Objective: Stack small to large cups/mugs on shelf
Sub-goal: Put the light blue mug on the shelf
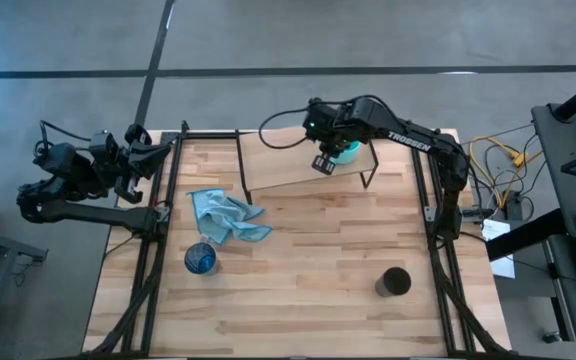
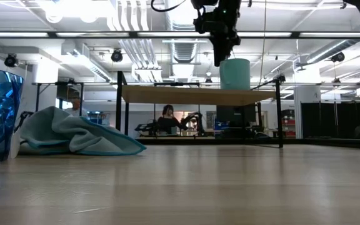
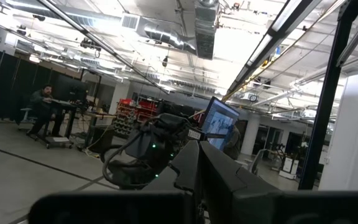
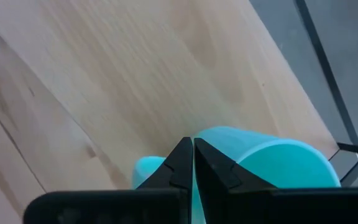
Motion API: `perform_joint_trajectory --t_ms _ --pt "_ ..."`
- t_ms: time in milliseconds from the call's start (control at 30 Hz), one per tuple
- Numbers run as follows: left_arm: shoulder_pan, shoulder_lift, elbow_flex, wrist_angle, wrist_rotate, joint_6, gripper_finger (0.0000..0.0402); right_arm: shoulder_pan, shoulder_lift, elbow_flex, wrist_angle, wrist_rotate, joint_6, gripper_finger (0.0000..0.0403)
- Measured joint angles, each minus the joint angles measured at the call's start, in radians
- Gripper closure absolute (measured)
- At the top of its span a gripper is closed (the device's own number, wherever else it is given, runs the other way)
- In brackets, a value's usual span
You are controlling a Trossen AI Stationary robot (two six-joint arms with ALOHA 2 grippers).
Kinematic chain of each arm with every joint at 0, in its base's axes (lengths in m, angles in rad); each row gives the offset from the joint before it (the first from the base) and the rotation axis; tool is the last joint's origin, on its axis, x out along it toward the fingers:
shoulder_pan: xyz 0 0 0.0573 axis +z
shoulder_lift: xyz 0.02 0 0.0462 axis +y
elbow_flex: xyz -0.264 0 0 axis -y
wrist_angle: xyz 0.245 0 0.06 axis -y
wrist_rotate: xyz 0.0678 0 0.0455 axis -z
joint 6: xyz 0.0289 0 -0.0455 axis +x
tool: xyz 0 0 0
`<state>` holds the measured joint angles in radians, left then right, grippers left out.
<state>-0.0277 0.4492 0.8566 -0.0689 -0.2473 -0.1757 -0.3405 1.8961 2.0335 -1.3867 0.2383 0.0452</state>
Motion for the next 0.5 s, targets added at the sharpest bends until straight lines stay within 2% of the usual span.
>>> perform_joint_trajectory --t_ms 133,300,500 --pt "0.0 0.0 0.0 0.0 0.0 0.0 0.0402 0.0 0.0 0.0 -0.017 0.004 0.006 0.0394" --pt "0.0 0.0 0.0 0.0 0.0 0.0 0.0402 -0.001 0.0 0.0 -0.05 0.059 0.007 0.0394" --pt "0.0 0.0 0.0 0.0 0.0 0.0 0.0402 -0.005 -0.001 0.0 -0.067 0.062 0.007 0.0394"
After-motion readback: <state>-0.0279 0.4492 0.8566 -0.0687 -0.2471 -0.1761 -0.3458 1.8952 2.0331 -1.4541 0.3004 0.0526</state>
